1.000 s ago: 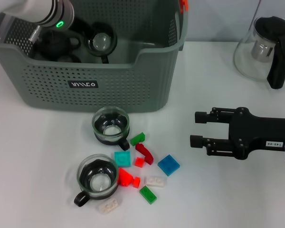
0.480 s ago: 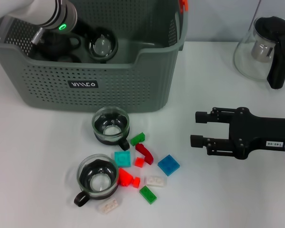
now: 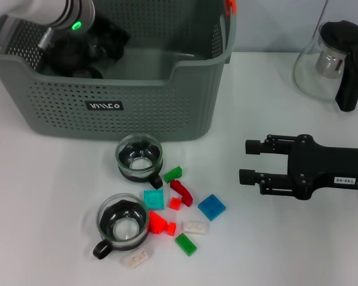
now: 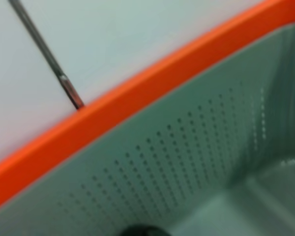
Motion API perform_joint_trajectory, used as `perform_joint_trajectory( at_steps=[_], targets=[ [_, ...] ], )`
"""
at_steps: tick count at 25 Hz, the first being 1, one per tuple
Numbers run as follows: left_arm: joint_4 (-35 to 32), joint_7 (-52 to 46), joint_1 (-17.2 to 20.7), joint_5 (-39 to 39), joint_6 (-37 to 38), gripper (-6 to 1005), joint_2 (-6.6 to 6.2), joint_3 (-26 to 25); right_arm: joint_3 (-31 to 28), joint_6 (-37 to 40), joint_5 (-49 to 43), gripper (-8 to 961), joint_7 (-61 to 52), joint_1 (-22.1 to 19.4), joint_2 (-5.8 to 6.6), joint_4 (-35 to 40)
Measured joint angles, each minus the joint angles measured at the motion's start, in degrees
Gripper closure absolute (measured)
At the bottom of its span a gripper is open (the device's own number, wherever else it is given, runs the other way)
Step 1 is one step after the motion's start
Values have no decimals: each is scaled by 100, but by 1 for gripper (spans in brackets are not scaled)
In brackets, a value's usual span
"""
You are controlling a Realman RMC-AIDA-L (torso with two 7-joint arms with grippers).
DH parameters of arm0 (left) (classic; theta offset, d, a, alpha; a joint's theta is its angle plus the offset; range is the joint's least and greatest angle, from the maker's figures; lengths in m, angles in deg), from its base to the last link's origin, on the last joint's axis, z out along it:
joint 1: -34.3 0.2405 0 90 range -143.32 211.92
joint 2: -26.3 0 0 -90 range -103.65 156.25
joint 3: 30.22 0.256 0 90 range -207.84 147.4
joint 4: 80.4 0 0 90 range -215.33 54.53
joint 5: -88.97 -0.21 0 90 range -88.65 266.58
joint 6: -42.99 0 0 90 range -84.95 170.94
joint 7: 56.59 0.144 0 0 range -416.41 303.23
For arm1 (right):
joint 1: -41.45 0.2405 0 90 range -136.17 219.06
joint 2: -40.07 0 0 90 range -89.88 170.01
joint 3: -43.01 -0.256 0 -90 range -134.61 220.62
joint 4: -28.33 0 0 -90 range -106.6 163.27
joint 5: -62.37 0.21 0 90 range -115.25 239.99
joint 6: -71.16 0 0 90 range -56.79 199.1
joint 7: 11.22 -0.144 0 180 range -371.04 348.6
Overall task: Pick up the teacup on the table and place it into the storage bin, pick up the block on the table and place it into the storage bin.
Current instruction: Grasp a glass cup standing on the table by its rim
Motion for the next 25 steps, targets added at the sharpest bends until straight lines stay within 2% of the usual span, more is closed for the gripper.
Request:
perform_joint_trajectory(
  at_steps=[3,6,9,11,12,13,14,17,21,25],
  targets=[
    [-364,-20,31,0,269,541,-7,-150,0,0,0,236,0,0,6,0],
    [-1046,-26,108,13,881,420,-19,-452,-8,0,0,236,0,1,17,0],
    [-1887,-1,320,114,1562,300,48,-614,-23,1,0,237,0,10,37,0],
    [-2538,57,522,226,2061,286,124,-632,-35,-1,0,237,1,10,46,0],
    [-3211,149,752,380,2568,278,227,-637,-41,-5,0,237,3,9,50,0],
    [-3211,149,752,380,2568,271,227,-637,-43,-13,0,237,5,8,52,0],
    [-3480,201,858,459,2782,264,268,-640,-46,-15,0,237,7,5,54,0],
    [-4229,400,1171,832,3581,258,344,-644,-45,-24,0,236,9,3,62,0],
    [-4847,802,1478,1444,4755,261,400,-642,-61,-30,1,236,9,0,72,0],
    [-5325,1241,1751,1766,5776,264,563,-583,-133,-60,3,235,8,0,76,0]
  ],
)
